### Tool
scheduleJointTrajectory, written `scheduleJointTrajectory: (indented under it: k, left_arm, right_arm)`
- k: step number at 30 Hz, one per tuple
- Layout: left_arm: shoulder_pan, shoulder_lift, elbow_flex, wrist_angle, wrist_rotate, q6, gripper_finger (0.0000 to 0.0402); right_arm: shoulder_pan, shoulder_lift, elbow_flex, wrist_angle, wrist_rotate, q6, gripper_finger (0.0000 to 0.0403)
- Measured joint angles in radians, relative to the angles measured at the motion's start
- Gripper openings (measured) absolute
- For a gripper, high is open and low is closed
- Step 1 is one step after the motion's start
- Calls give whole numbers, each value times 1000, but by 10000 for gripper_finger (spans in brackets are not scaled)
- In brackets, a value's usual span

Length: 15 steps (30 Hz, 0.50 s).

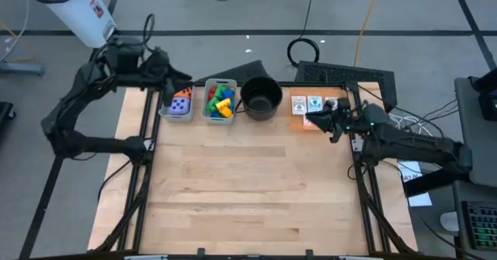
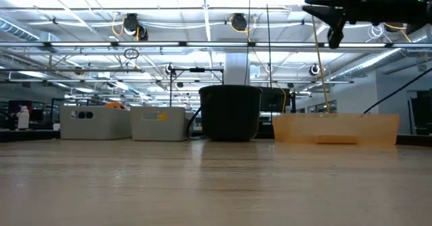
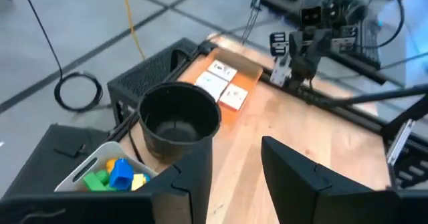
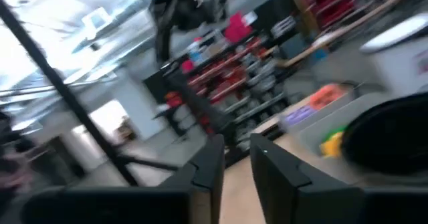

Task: Pick & Place Toys
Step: Return to Home Position

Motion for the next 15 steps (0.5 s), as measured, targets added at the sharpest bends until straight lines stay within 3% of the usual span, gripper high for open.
scheduleJointTrajectory:
  k: [8, 15]
  left_arm:
    - [-1, -294, -451, 383, 41, -149, 132]
    - [-10, -458, -772, 755, 94, -284, 131]
  right_arm:
    - [-27, -245, 0, -229, 189, -162, 5]
    - [-25, -362, 0, -407, 332, -250, 2]
